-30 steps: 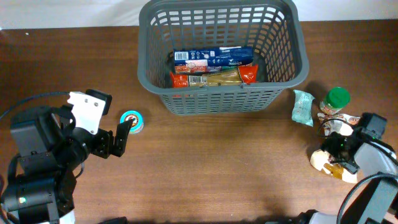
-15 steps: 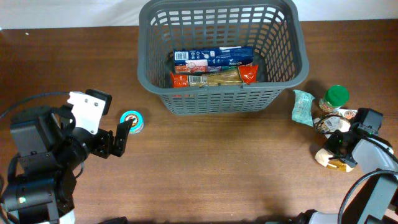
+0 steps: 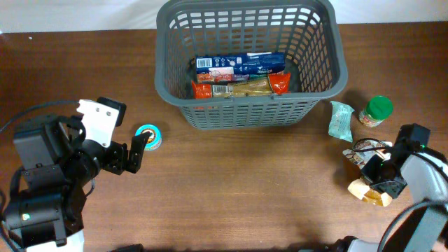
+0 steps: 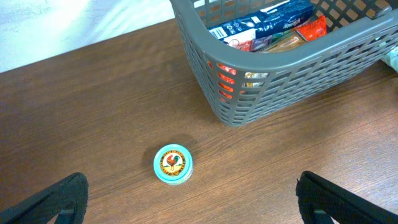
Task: Pack container
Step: 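Grasp the clear rice bag with the right gripper, then carry the rice bag into the basket and release it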
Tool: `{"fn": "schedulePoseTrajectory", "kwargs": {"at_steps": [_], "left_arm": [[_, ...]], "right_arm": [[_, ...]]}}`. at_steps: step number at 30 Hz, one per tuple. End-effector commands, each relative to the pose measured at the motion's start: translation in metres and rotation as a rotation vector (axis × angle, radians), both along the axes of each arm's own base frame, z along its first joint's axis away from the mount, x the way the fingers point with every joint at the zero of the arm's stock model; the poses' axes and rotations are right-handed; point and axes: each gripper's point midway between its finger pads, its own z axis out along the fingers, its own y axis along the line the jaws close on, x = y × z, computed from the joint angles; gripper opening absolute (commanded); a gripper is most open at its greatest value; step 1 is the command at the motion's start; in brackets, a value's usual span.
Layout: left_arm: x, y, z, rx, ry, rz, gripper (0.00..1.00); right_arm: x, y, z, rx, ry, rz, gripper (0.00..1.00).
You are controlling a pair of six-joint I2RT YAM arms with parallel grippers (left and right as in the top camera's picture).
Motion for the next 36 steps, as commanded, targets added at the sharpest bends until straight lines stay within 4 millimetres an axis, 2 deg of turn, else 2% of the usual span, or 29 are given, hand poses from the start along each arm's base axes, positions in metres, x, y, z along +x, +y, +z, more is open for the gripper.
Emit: {"fn": "schedulePoseTrajectory", "kwargs": {"at_steps": [1, 6, 10, 12, 14, 16, 18, 20, 21, 22, 23, 27, 30, 33, 36], "left_arm": [[-0.001, -0.003, 0.000, -0.012, -0.004, -0.018, 0.99], [-0.001, -0.006, 0.001, -0.021, -0.006, -0.028, 0.99], [-0.001, -0.006, 0.001, -0.021, -0.010, -0.029, 0.99], [0.000, -0.005, 0.002, -0.020, -0.014, -0.029, 0.99], [0.000, -0.005, 0.002, -0.019, -0.015, -0.029, 0.99], [0.000, -0.005, 0.002, -0.019, -0.015, -0.029, 0.99], [0.001, -0.005, 0.003, -0.018, -0.018, -0.029, 0.99], [0.001, -0.005, 0.004, -0.018, -0.022, -0.029, 0.99], [0.002, -0.005, 0.004, -0.018, -0.023, -0.029, 0.99], [0.002, -0.005, 0.004, -0.017, -0.024, -0.029, 0.99], [0.002, -0.005, 0.004, -0.017, -0.025, -0.029, 0.99], [0.002, -0.005, 0.004, -0.017, -0.025, -0.029, 0.99], [0.002, -0.005, 0.004, -0.017, -0.025, -0.029, 0.99], [0.002, -0.005, 0.004, -0.017, -0.025, -0.029, 0.99], [0.002, -0.005, 0.004, -0.017, -0.025, -0.029, 0.99]], "right_arm": [[0.034, -0.013, 0.064, -0.086, -0.197, -0.025, 0.04], [0.044, -0.017, 0.147, -0.171, -0.370, -0.020, 0.03], [0.067, 0.004, 0.230, -0.188, -0.619, 0.139, 0.04], [0.080, 0.025, 0.278, -0.200, -0.763, 0.259, 0.04], [0.090, 0.045, 0.315, -0.220, -0.865, 0.363, 0.04], [0.102, 0.073, 0.350, -0.241, -0.975, 0.513, 0.03], [0.114, 0.105, 0.380, -0.263, -1.077, 0.667, 0.04], [0.125, 0.142, 0.398, -0.274, -1.152, 0.829, 0.04], [0.129, 0.158, 0.403, -0.276, -1.177, 0.899, 0.04], [0.138, 0.185, 0.407, -0.281, -1.211, 1.009, 0.04], [0.144, 0.203, 0.408, -0.282, -1.232, 1.077, 0.04], [0.175, 0.266, 0.394, -0.283, -1.278, 1.304, 0.04], [0.199, 0.304, 0.369, -0.313, -1.268, 1.468, 0.04], [0.216, 0.334, 0.341, -0.365, -1.246, 1.640, 0.03], [0.223, 0.352, 0.320, -0.365, -1.217, 1.732, 0.04]]}}
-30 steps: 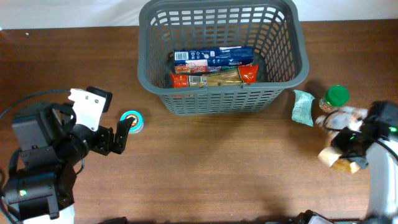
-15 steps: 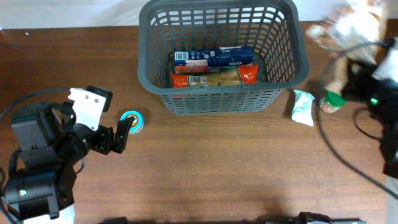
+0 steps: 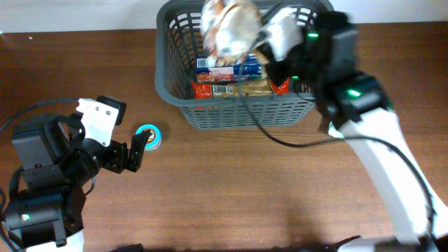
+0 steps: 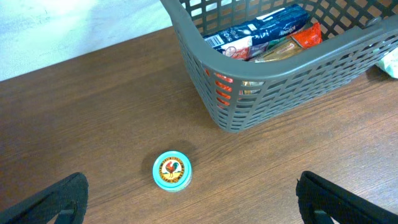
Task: Pack container
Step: 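Carry the rice bag into the basket and release it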
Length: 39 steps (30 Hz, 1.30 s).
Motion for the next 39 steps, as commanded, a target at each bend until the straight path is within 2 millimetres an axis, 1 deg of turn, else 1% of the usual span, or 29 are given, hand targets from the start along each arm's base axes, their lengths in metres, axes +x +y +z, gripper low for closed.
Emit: {"fn": "schedulePoseTrajectory", "kwargs": {"at_steps": [1, 4, 7, 9, 16, 18, 22, 25, 28, 34, 35, 36, 38, 39], "left_arm": [[-0.001, -0.002, -0.001, -0.009, -0.001, -0.014, 0.99], [-0.001, -0.003, -0.001, -0.009, -0.001, -0.014, 0.99], [-0.001, -0.003, -0.001, -0.009, -0.001, -0.014, 0.99], [-0.001, -0.003, -0.001, -0.009, -0.001, -0.014, 0.99], [-0.001, -0.003, -0.001, -0.009, -0.001, -0.014, 0.99], [-0.001, -0.003, -0.001, -0.009, -0.001, -0.014, 0.99], [-0.001, -0.002, -0.001, -0.008, -0.001, -0.014, 0.99], [-0.001, -0.002, -0.001, -0.008, -0.001, -0.014, 0.99], [-0.001, -0.003, -0.001, -0.009, -0.001, -0.014, 0.99], [-0.001, -0.003, -0.001, -0.009, -0.001, -0.014, 0.99], [-0.001, -0.003, -0.001, -0.008, -0.001, -0.015, 0.99], [-0.001, -0.002, -0.001, -0.008, -0.001, -0.014, 0.99], [-0.001, -0.002, -0.001, -0.008, -0.001, -0.014, 0.99], [-0.001, -0.002, -0.001, -0.008, -0.002, -0.014, 0.99]], "right_arm": [[-0.001, 0.025, 0.003, -0.092, -0.106, 0.149, 0.03], [0.000, 0.037, -0.013, -0.076, -0.057, 0.206, 0.03], [0.000, 0.040, -0.026, -0.081, 0.017, 0.215, 0.03], [-0.001, 0.039, -0.030, -0.095, 0.064, 0.219, 0.03], [-0.002, 0.039, -0.031, -0.143, 0.225, 0.224, 0.03], [-0.002, 0.040, -0.037, -0.154, 0.263, 0.226, 0.03], [-0.004, 0.044, -0.058, -0.177, 0.341, 0.240, 0.03], [-0.007, 0.048, -0.069, -0.189, 0.373, 0.251, 0.03], [-0.008, 0.048, -0.083, -0.202, 0.418, 0.252, 0.03], [-0.010, 0.048, -0.087, -0.207, 0.434, 0.252, 0.03], [-0.010, 0.048, -0.087, -0.206, 0.435, 0.252, 0.27], [-0.010, 0.048, -0.087, -0.206, 0.435, 0.251, 0.49], [-0.009, 0.048, -0.087, -0.196, 0.442, 0.239, 0.66], [-0.009, 0.048, -0.086, -0.195, 0.441, 0.239, 0.73]]}}
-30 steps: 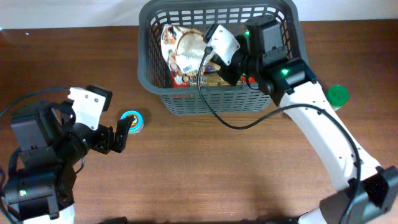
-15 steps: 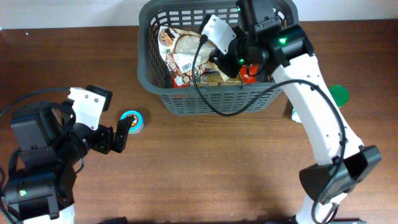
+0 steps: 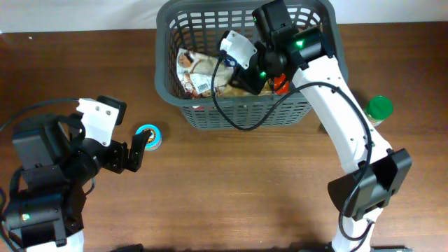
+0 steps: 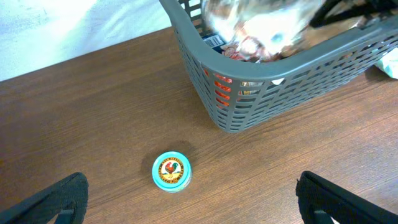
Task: Pack container
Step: 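Carry the rice bag into the basket and release it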
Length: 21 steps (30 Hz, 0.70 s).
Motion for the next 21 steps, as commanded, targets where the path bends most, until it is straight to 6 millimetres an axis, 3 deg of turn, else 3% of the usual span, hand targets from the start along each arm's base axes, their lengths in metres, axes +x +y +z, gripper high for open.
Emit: {"fn": "schedulePoseTrajectory", "kwargs": {"at_steps": [1, 3, 7, 10, 15, 17, 21], "left_arm": [[-0.001, -0.002, -0.001, -0.006, -0.001, -0.012, 0.99], [-0.001, -0.002, -0.001, -0.006, -0.002, -0.012, 0.99], [0.000, -0.002, 0.000, -0.005, -0.004, -0.012, 0.99], [0.000, -0.002, 0.000, -0.005, -0.005, -0.012, 0.99], [0.000, -0.002, 0.001, -0.005, -0.009, -0.012, 0.99], [0.000, -0.002, 0.001, -0.004, -0.009, -0.012, 0.99], [0.001, -0.002, 0.001, -0.003, -0.011, -0.012, 0.99]], "right_arm": [[-0.002, 0.008, 0.018, 0.044, -0.023, 0.012, 0.79], [-0.001, 0.008, 0.028, 0.063, -0.024, -0.017, 0.80], [-0.007, -0.001, 0.091, 0.132, -0.088, -0.082, 1.00], [-0.024, -0.015, 0.136, 0.159, -0.140, -0.101, 0.99], [-0.073, -0.036, 0.206, 0.226, -0.239, -0.113, 0.99], [-0.085, -0.041, 0.214, 0.236, -0.234, -0.126, 0.99], [-0.100, -0.062, 0.198, 0.162, -0.152, -0.222, 0.99]]}}
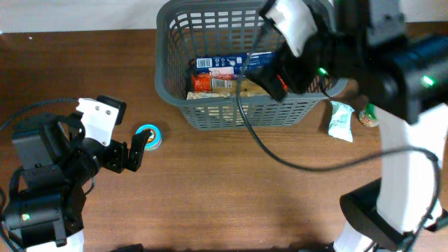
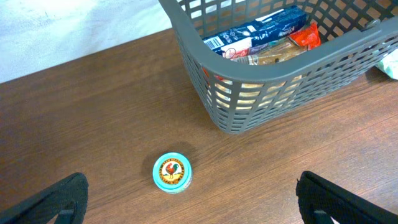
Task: Pack container
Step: 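Carry the rice bag into the basket and release it, then withdraw the right gripper from the basket to the right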
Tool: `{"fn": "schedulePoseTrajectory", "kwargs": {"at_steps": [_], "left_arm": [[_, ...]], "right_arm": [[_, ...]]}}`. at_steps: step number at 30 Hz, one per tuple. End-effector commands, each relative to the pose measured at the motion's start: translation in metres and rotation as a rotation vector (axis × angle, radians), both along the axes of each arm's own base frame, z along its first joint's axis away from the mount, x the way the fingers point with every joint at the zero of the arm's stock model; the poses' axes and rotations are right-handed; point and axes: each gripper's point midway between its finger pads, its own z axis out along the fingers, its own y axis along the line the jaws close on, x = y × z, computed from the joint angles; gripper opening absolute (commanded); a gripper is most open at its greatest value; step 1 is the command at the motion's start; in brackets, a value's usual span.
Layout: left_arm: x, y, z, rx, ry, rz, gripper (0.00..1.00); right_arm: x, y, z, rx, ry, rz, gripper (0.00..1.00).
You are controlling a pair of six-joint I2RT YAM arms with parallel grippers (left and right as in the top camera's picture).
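Note:
The grey basket (image 1: 175,42) stands at the table's back middle, holding a blue packet (image 1: 231,64), red-orange packets and a pale bread bag (image 2: 249,92) that lies against the front wall and shows through the grid. My right gripper (image 1: 268,73) hangs high over the basket's right half, its jaws apart and empty. A round teal tin (image 2: 172,172) with a rooster lid sits on the table left of the basket. My left gripper (image 2: 193,202) rests open just short of the tin, holding nothing.
A mint-green packet (image 1: 341,120) lies right of the basket. Beside it a green-lidded jar (image 1: 369,116) is mostly hidden under my right arm. The left arm's base and cables fill the near left corner.
My right gripper was low in the basket with the bread bag. Now it is raised and further right, and the bag lies in the basket's front. The left arm and tin have not moved.
My right gripper was first at the table's right edge on the bread bag. Then it held the bag up over the basket's back. Then the bag was down inside the basket, and now it lies there with the gripper lifted off. The left arm stayed still.

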Motion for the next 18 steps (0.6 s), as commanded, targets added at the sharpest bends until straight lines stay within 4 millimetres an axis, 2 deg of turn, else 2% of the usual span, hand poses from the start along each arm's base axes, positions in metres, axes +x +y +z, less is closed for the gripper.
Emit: {"fn": "schedulePoseTrajectory", "kwargs": {"at_steps": [1, 3, 5, 10, 12, 15, 18], "left_arm": [[0.000, -0.002, 0.000, -0.001, -0.007, -0.013, 0.99], [0.000, 0.000, -0.001, 0.012, -0.006, -0.009, 0.99], [-0.001, 0.001, -0.002, 0.015, -0.001, -0.005, 0.99], [-0.005, 0.000, 0.000, 0.019, -0.007, -0.006, 0.99], [-0.006, 0.000, 0.001, 0.021, -0.010, -0.006, 0.99], [-0.011, 0.004, -0.006, 0.034, 0.022, 0.012, 0.99], [-0.013, 0.005, -0.010, 0.039, 0.041, 0.018, 0.99]], "right_arm": [[0.000, -0.019, -0.007, 0.002, 0.087, -0.166, 0.99], [0.006, -0.035, -0.006, 0.008, 0.098, -0.291, 0.99], [0.008, -0.059, 0.002, 0.014, 0.077, -0.420, 0.99], [-0.008, -0.113, 0.028, 0.062, 0.013, -0.561, 0.99], [-0.013, -0.126, 0.023, 0.051, 0.032, -0.597, 0.99], [-0.025, -0.141, 0.005, -0.004, 0.087, -0.642, 0.99], [-0.038, -0.151, -0.008, -0.022, 0.114, -0.669, 0.99]]}}
